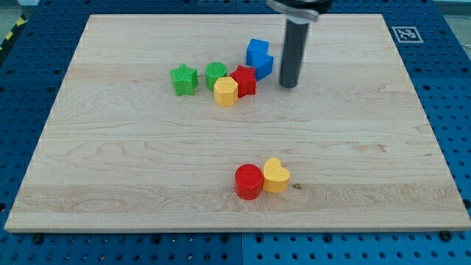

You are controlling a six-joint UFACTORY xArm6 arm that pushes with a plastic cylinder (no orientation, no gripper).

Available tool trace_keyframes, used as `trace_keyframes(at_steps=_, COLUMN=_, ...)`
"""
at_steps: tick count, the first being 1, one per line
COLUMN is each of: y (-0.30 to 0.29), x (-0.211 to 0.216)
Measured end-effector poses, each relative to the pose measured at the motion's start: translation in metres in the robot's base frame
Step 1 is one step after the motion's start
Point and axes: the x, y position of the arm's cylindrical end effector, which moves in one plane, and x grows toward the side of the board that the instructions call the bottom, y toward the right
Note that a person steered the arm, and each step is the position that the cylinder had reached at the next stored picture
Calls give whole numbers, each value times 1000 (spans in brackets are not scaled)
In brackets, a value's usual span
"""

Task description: Move the blue cube above the green blocks

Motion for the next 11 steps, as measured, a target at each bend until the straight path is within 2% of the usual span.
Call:
trace_keyframes(at_steps=1, y=21, x=-22)
trace_keyframes(at_steps=2, y=2, x=-59)
trace_keyframes(at_steps=3, y=-33, x=-73)
trace_keyframes(at_steps=8, y=-111, x=-75)
trace_keyframes(at_steps=11, y=-191, x=-90)
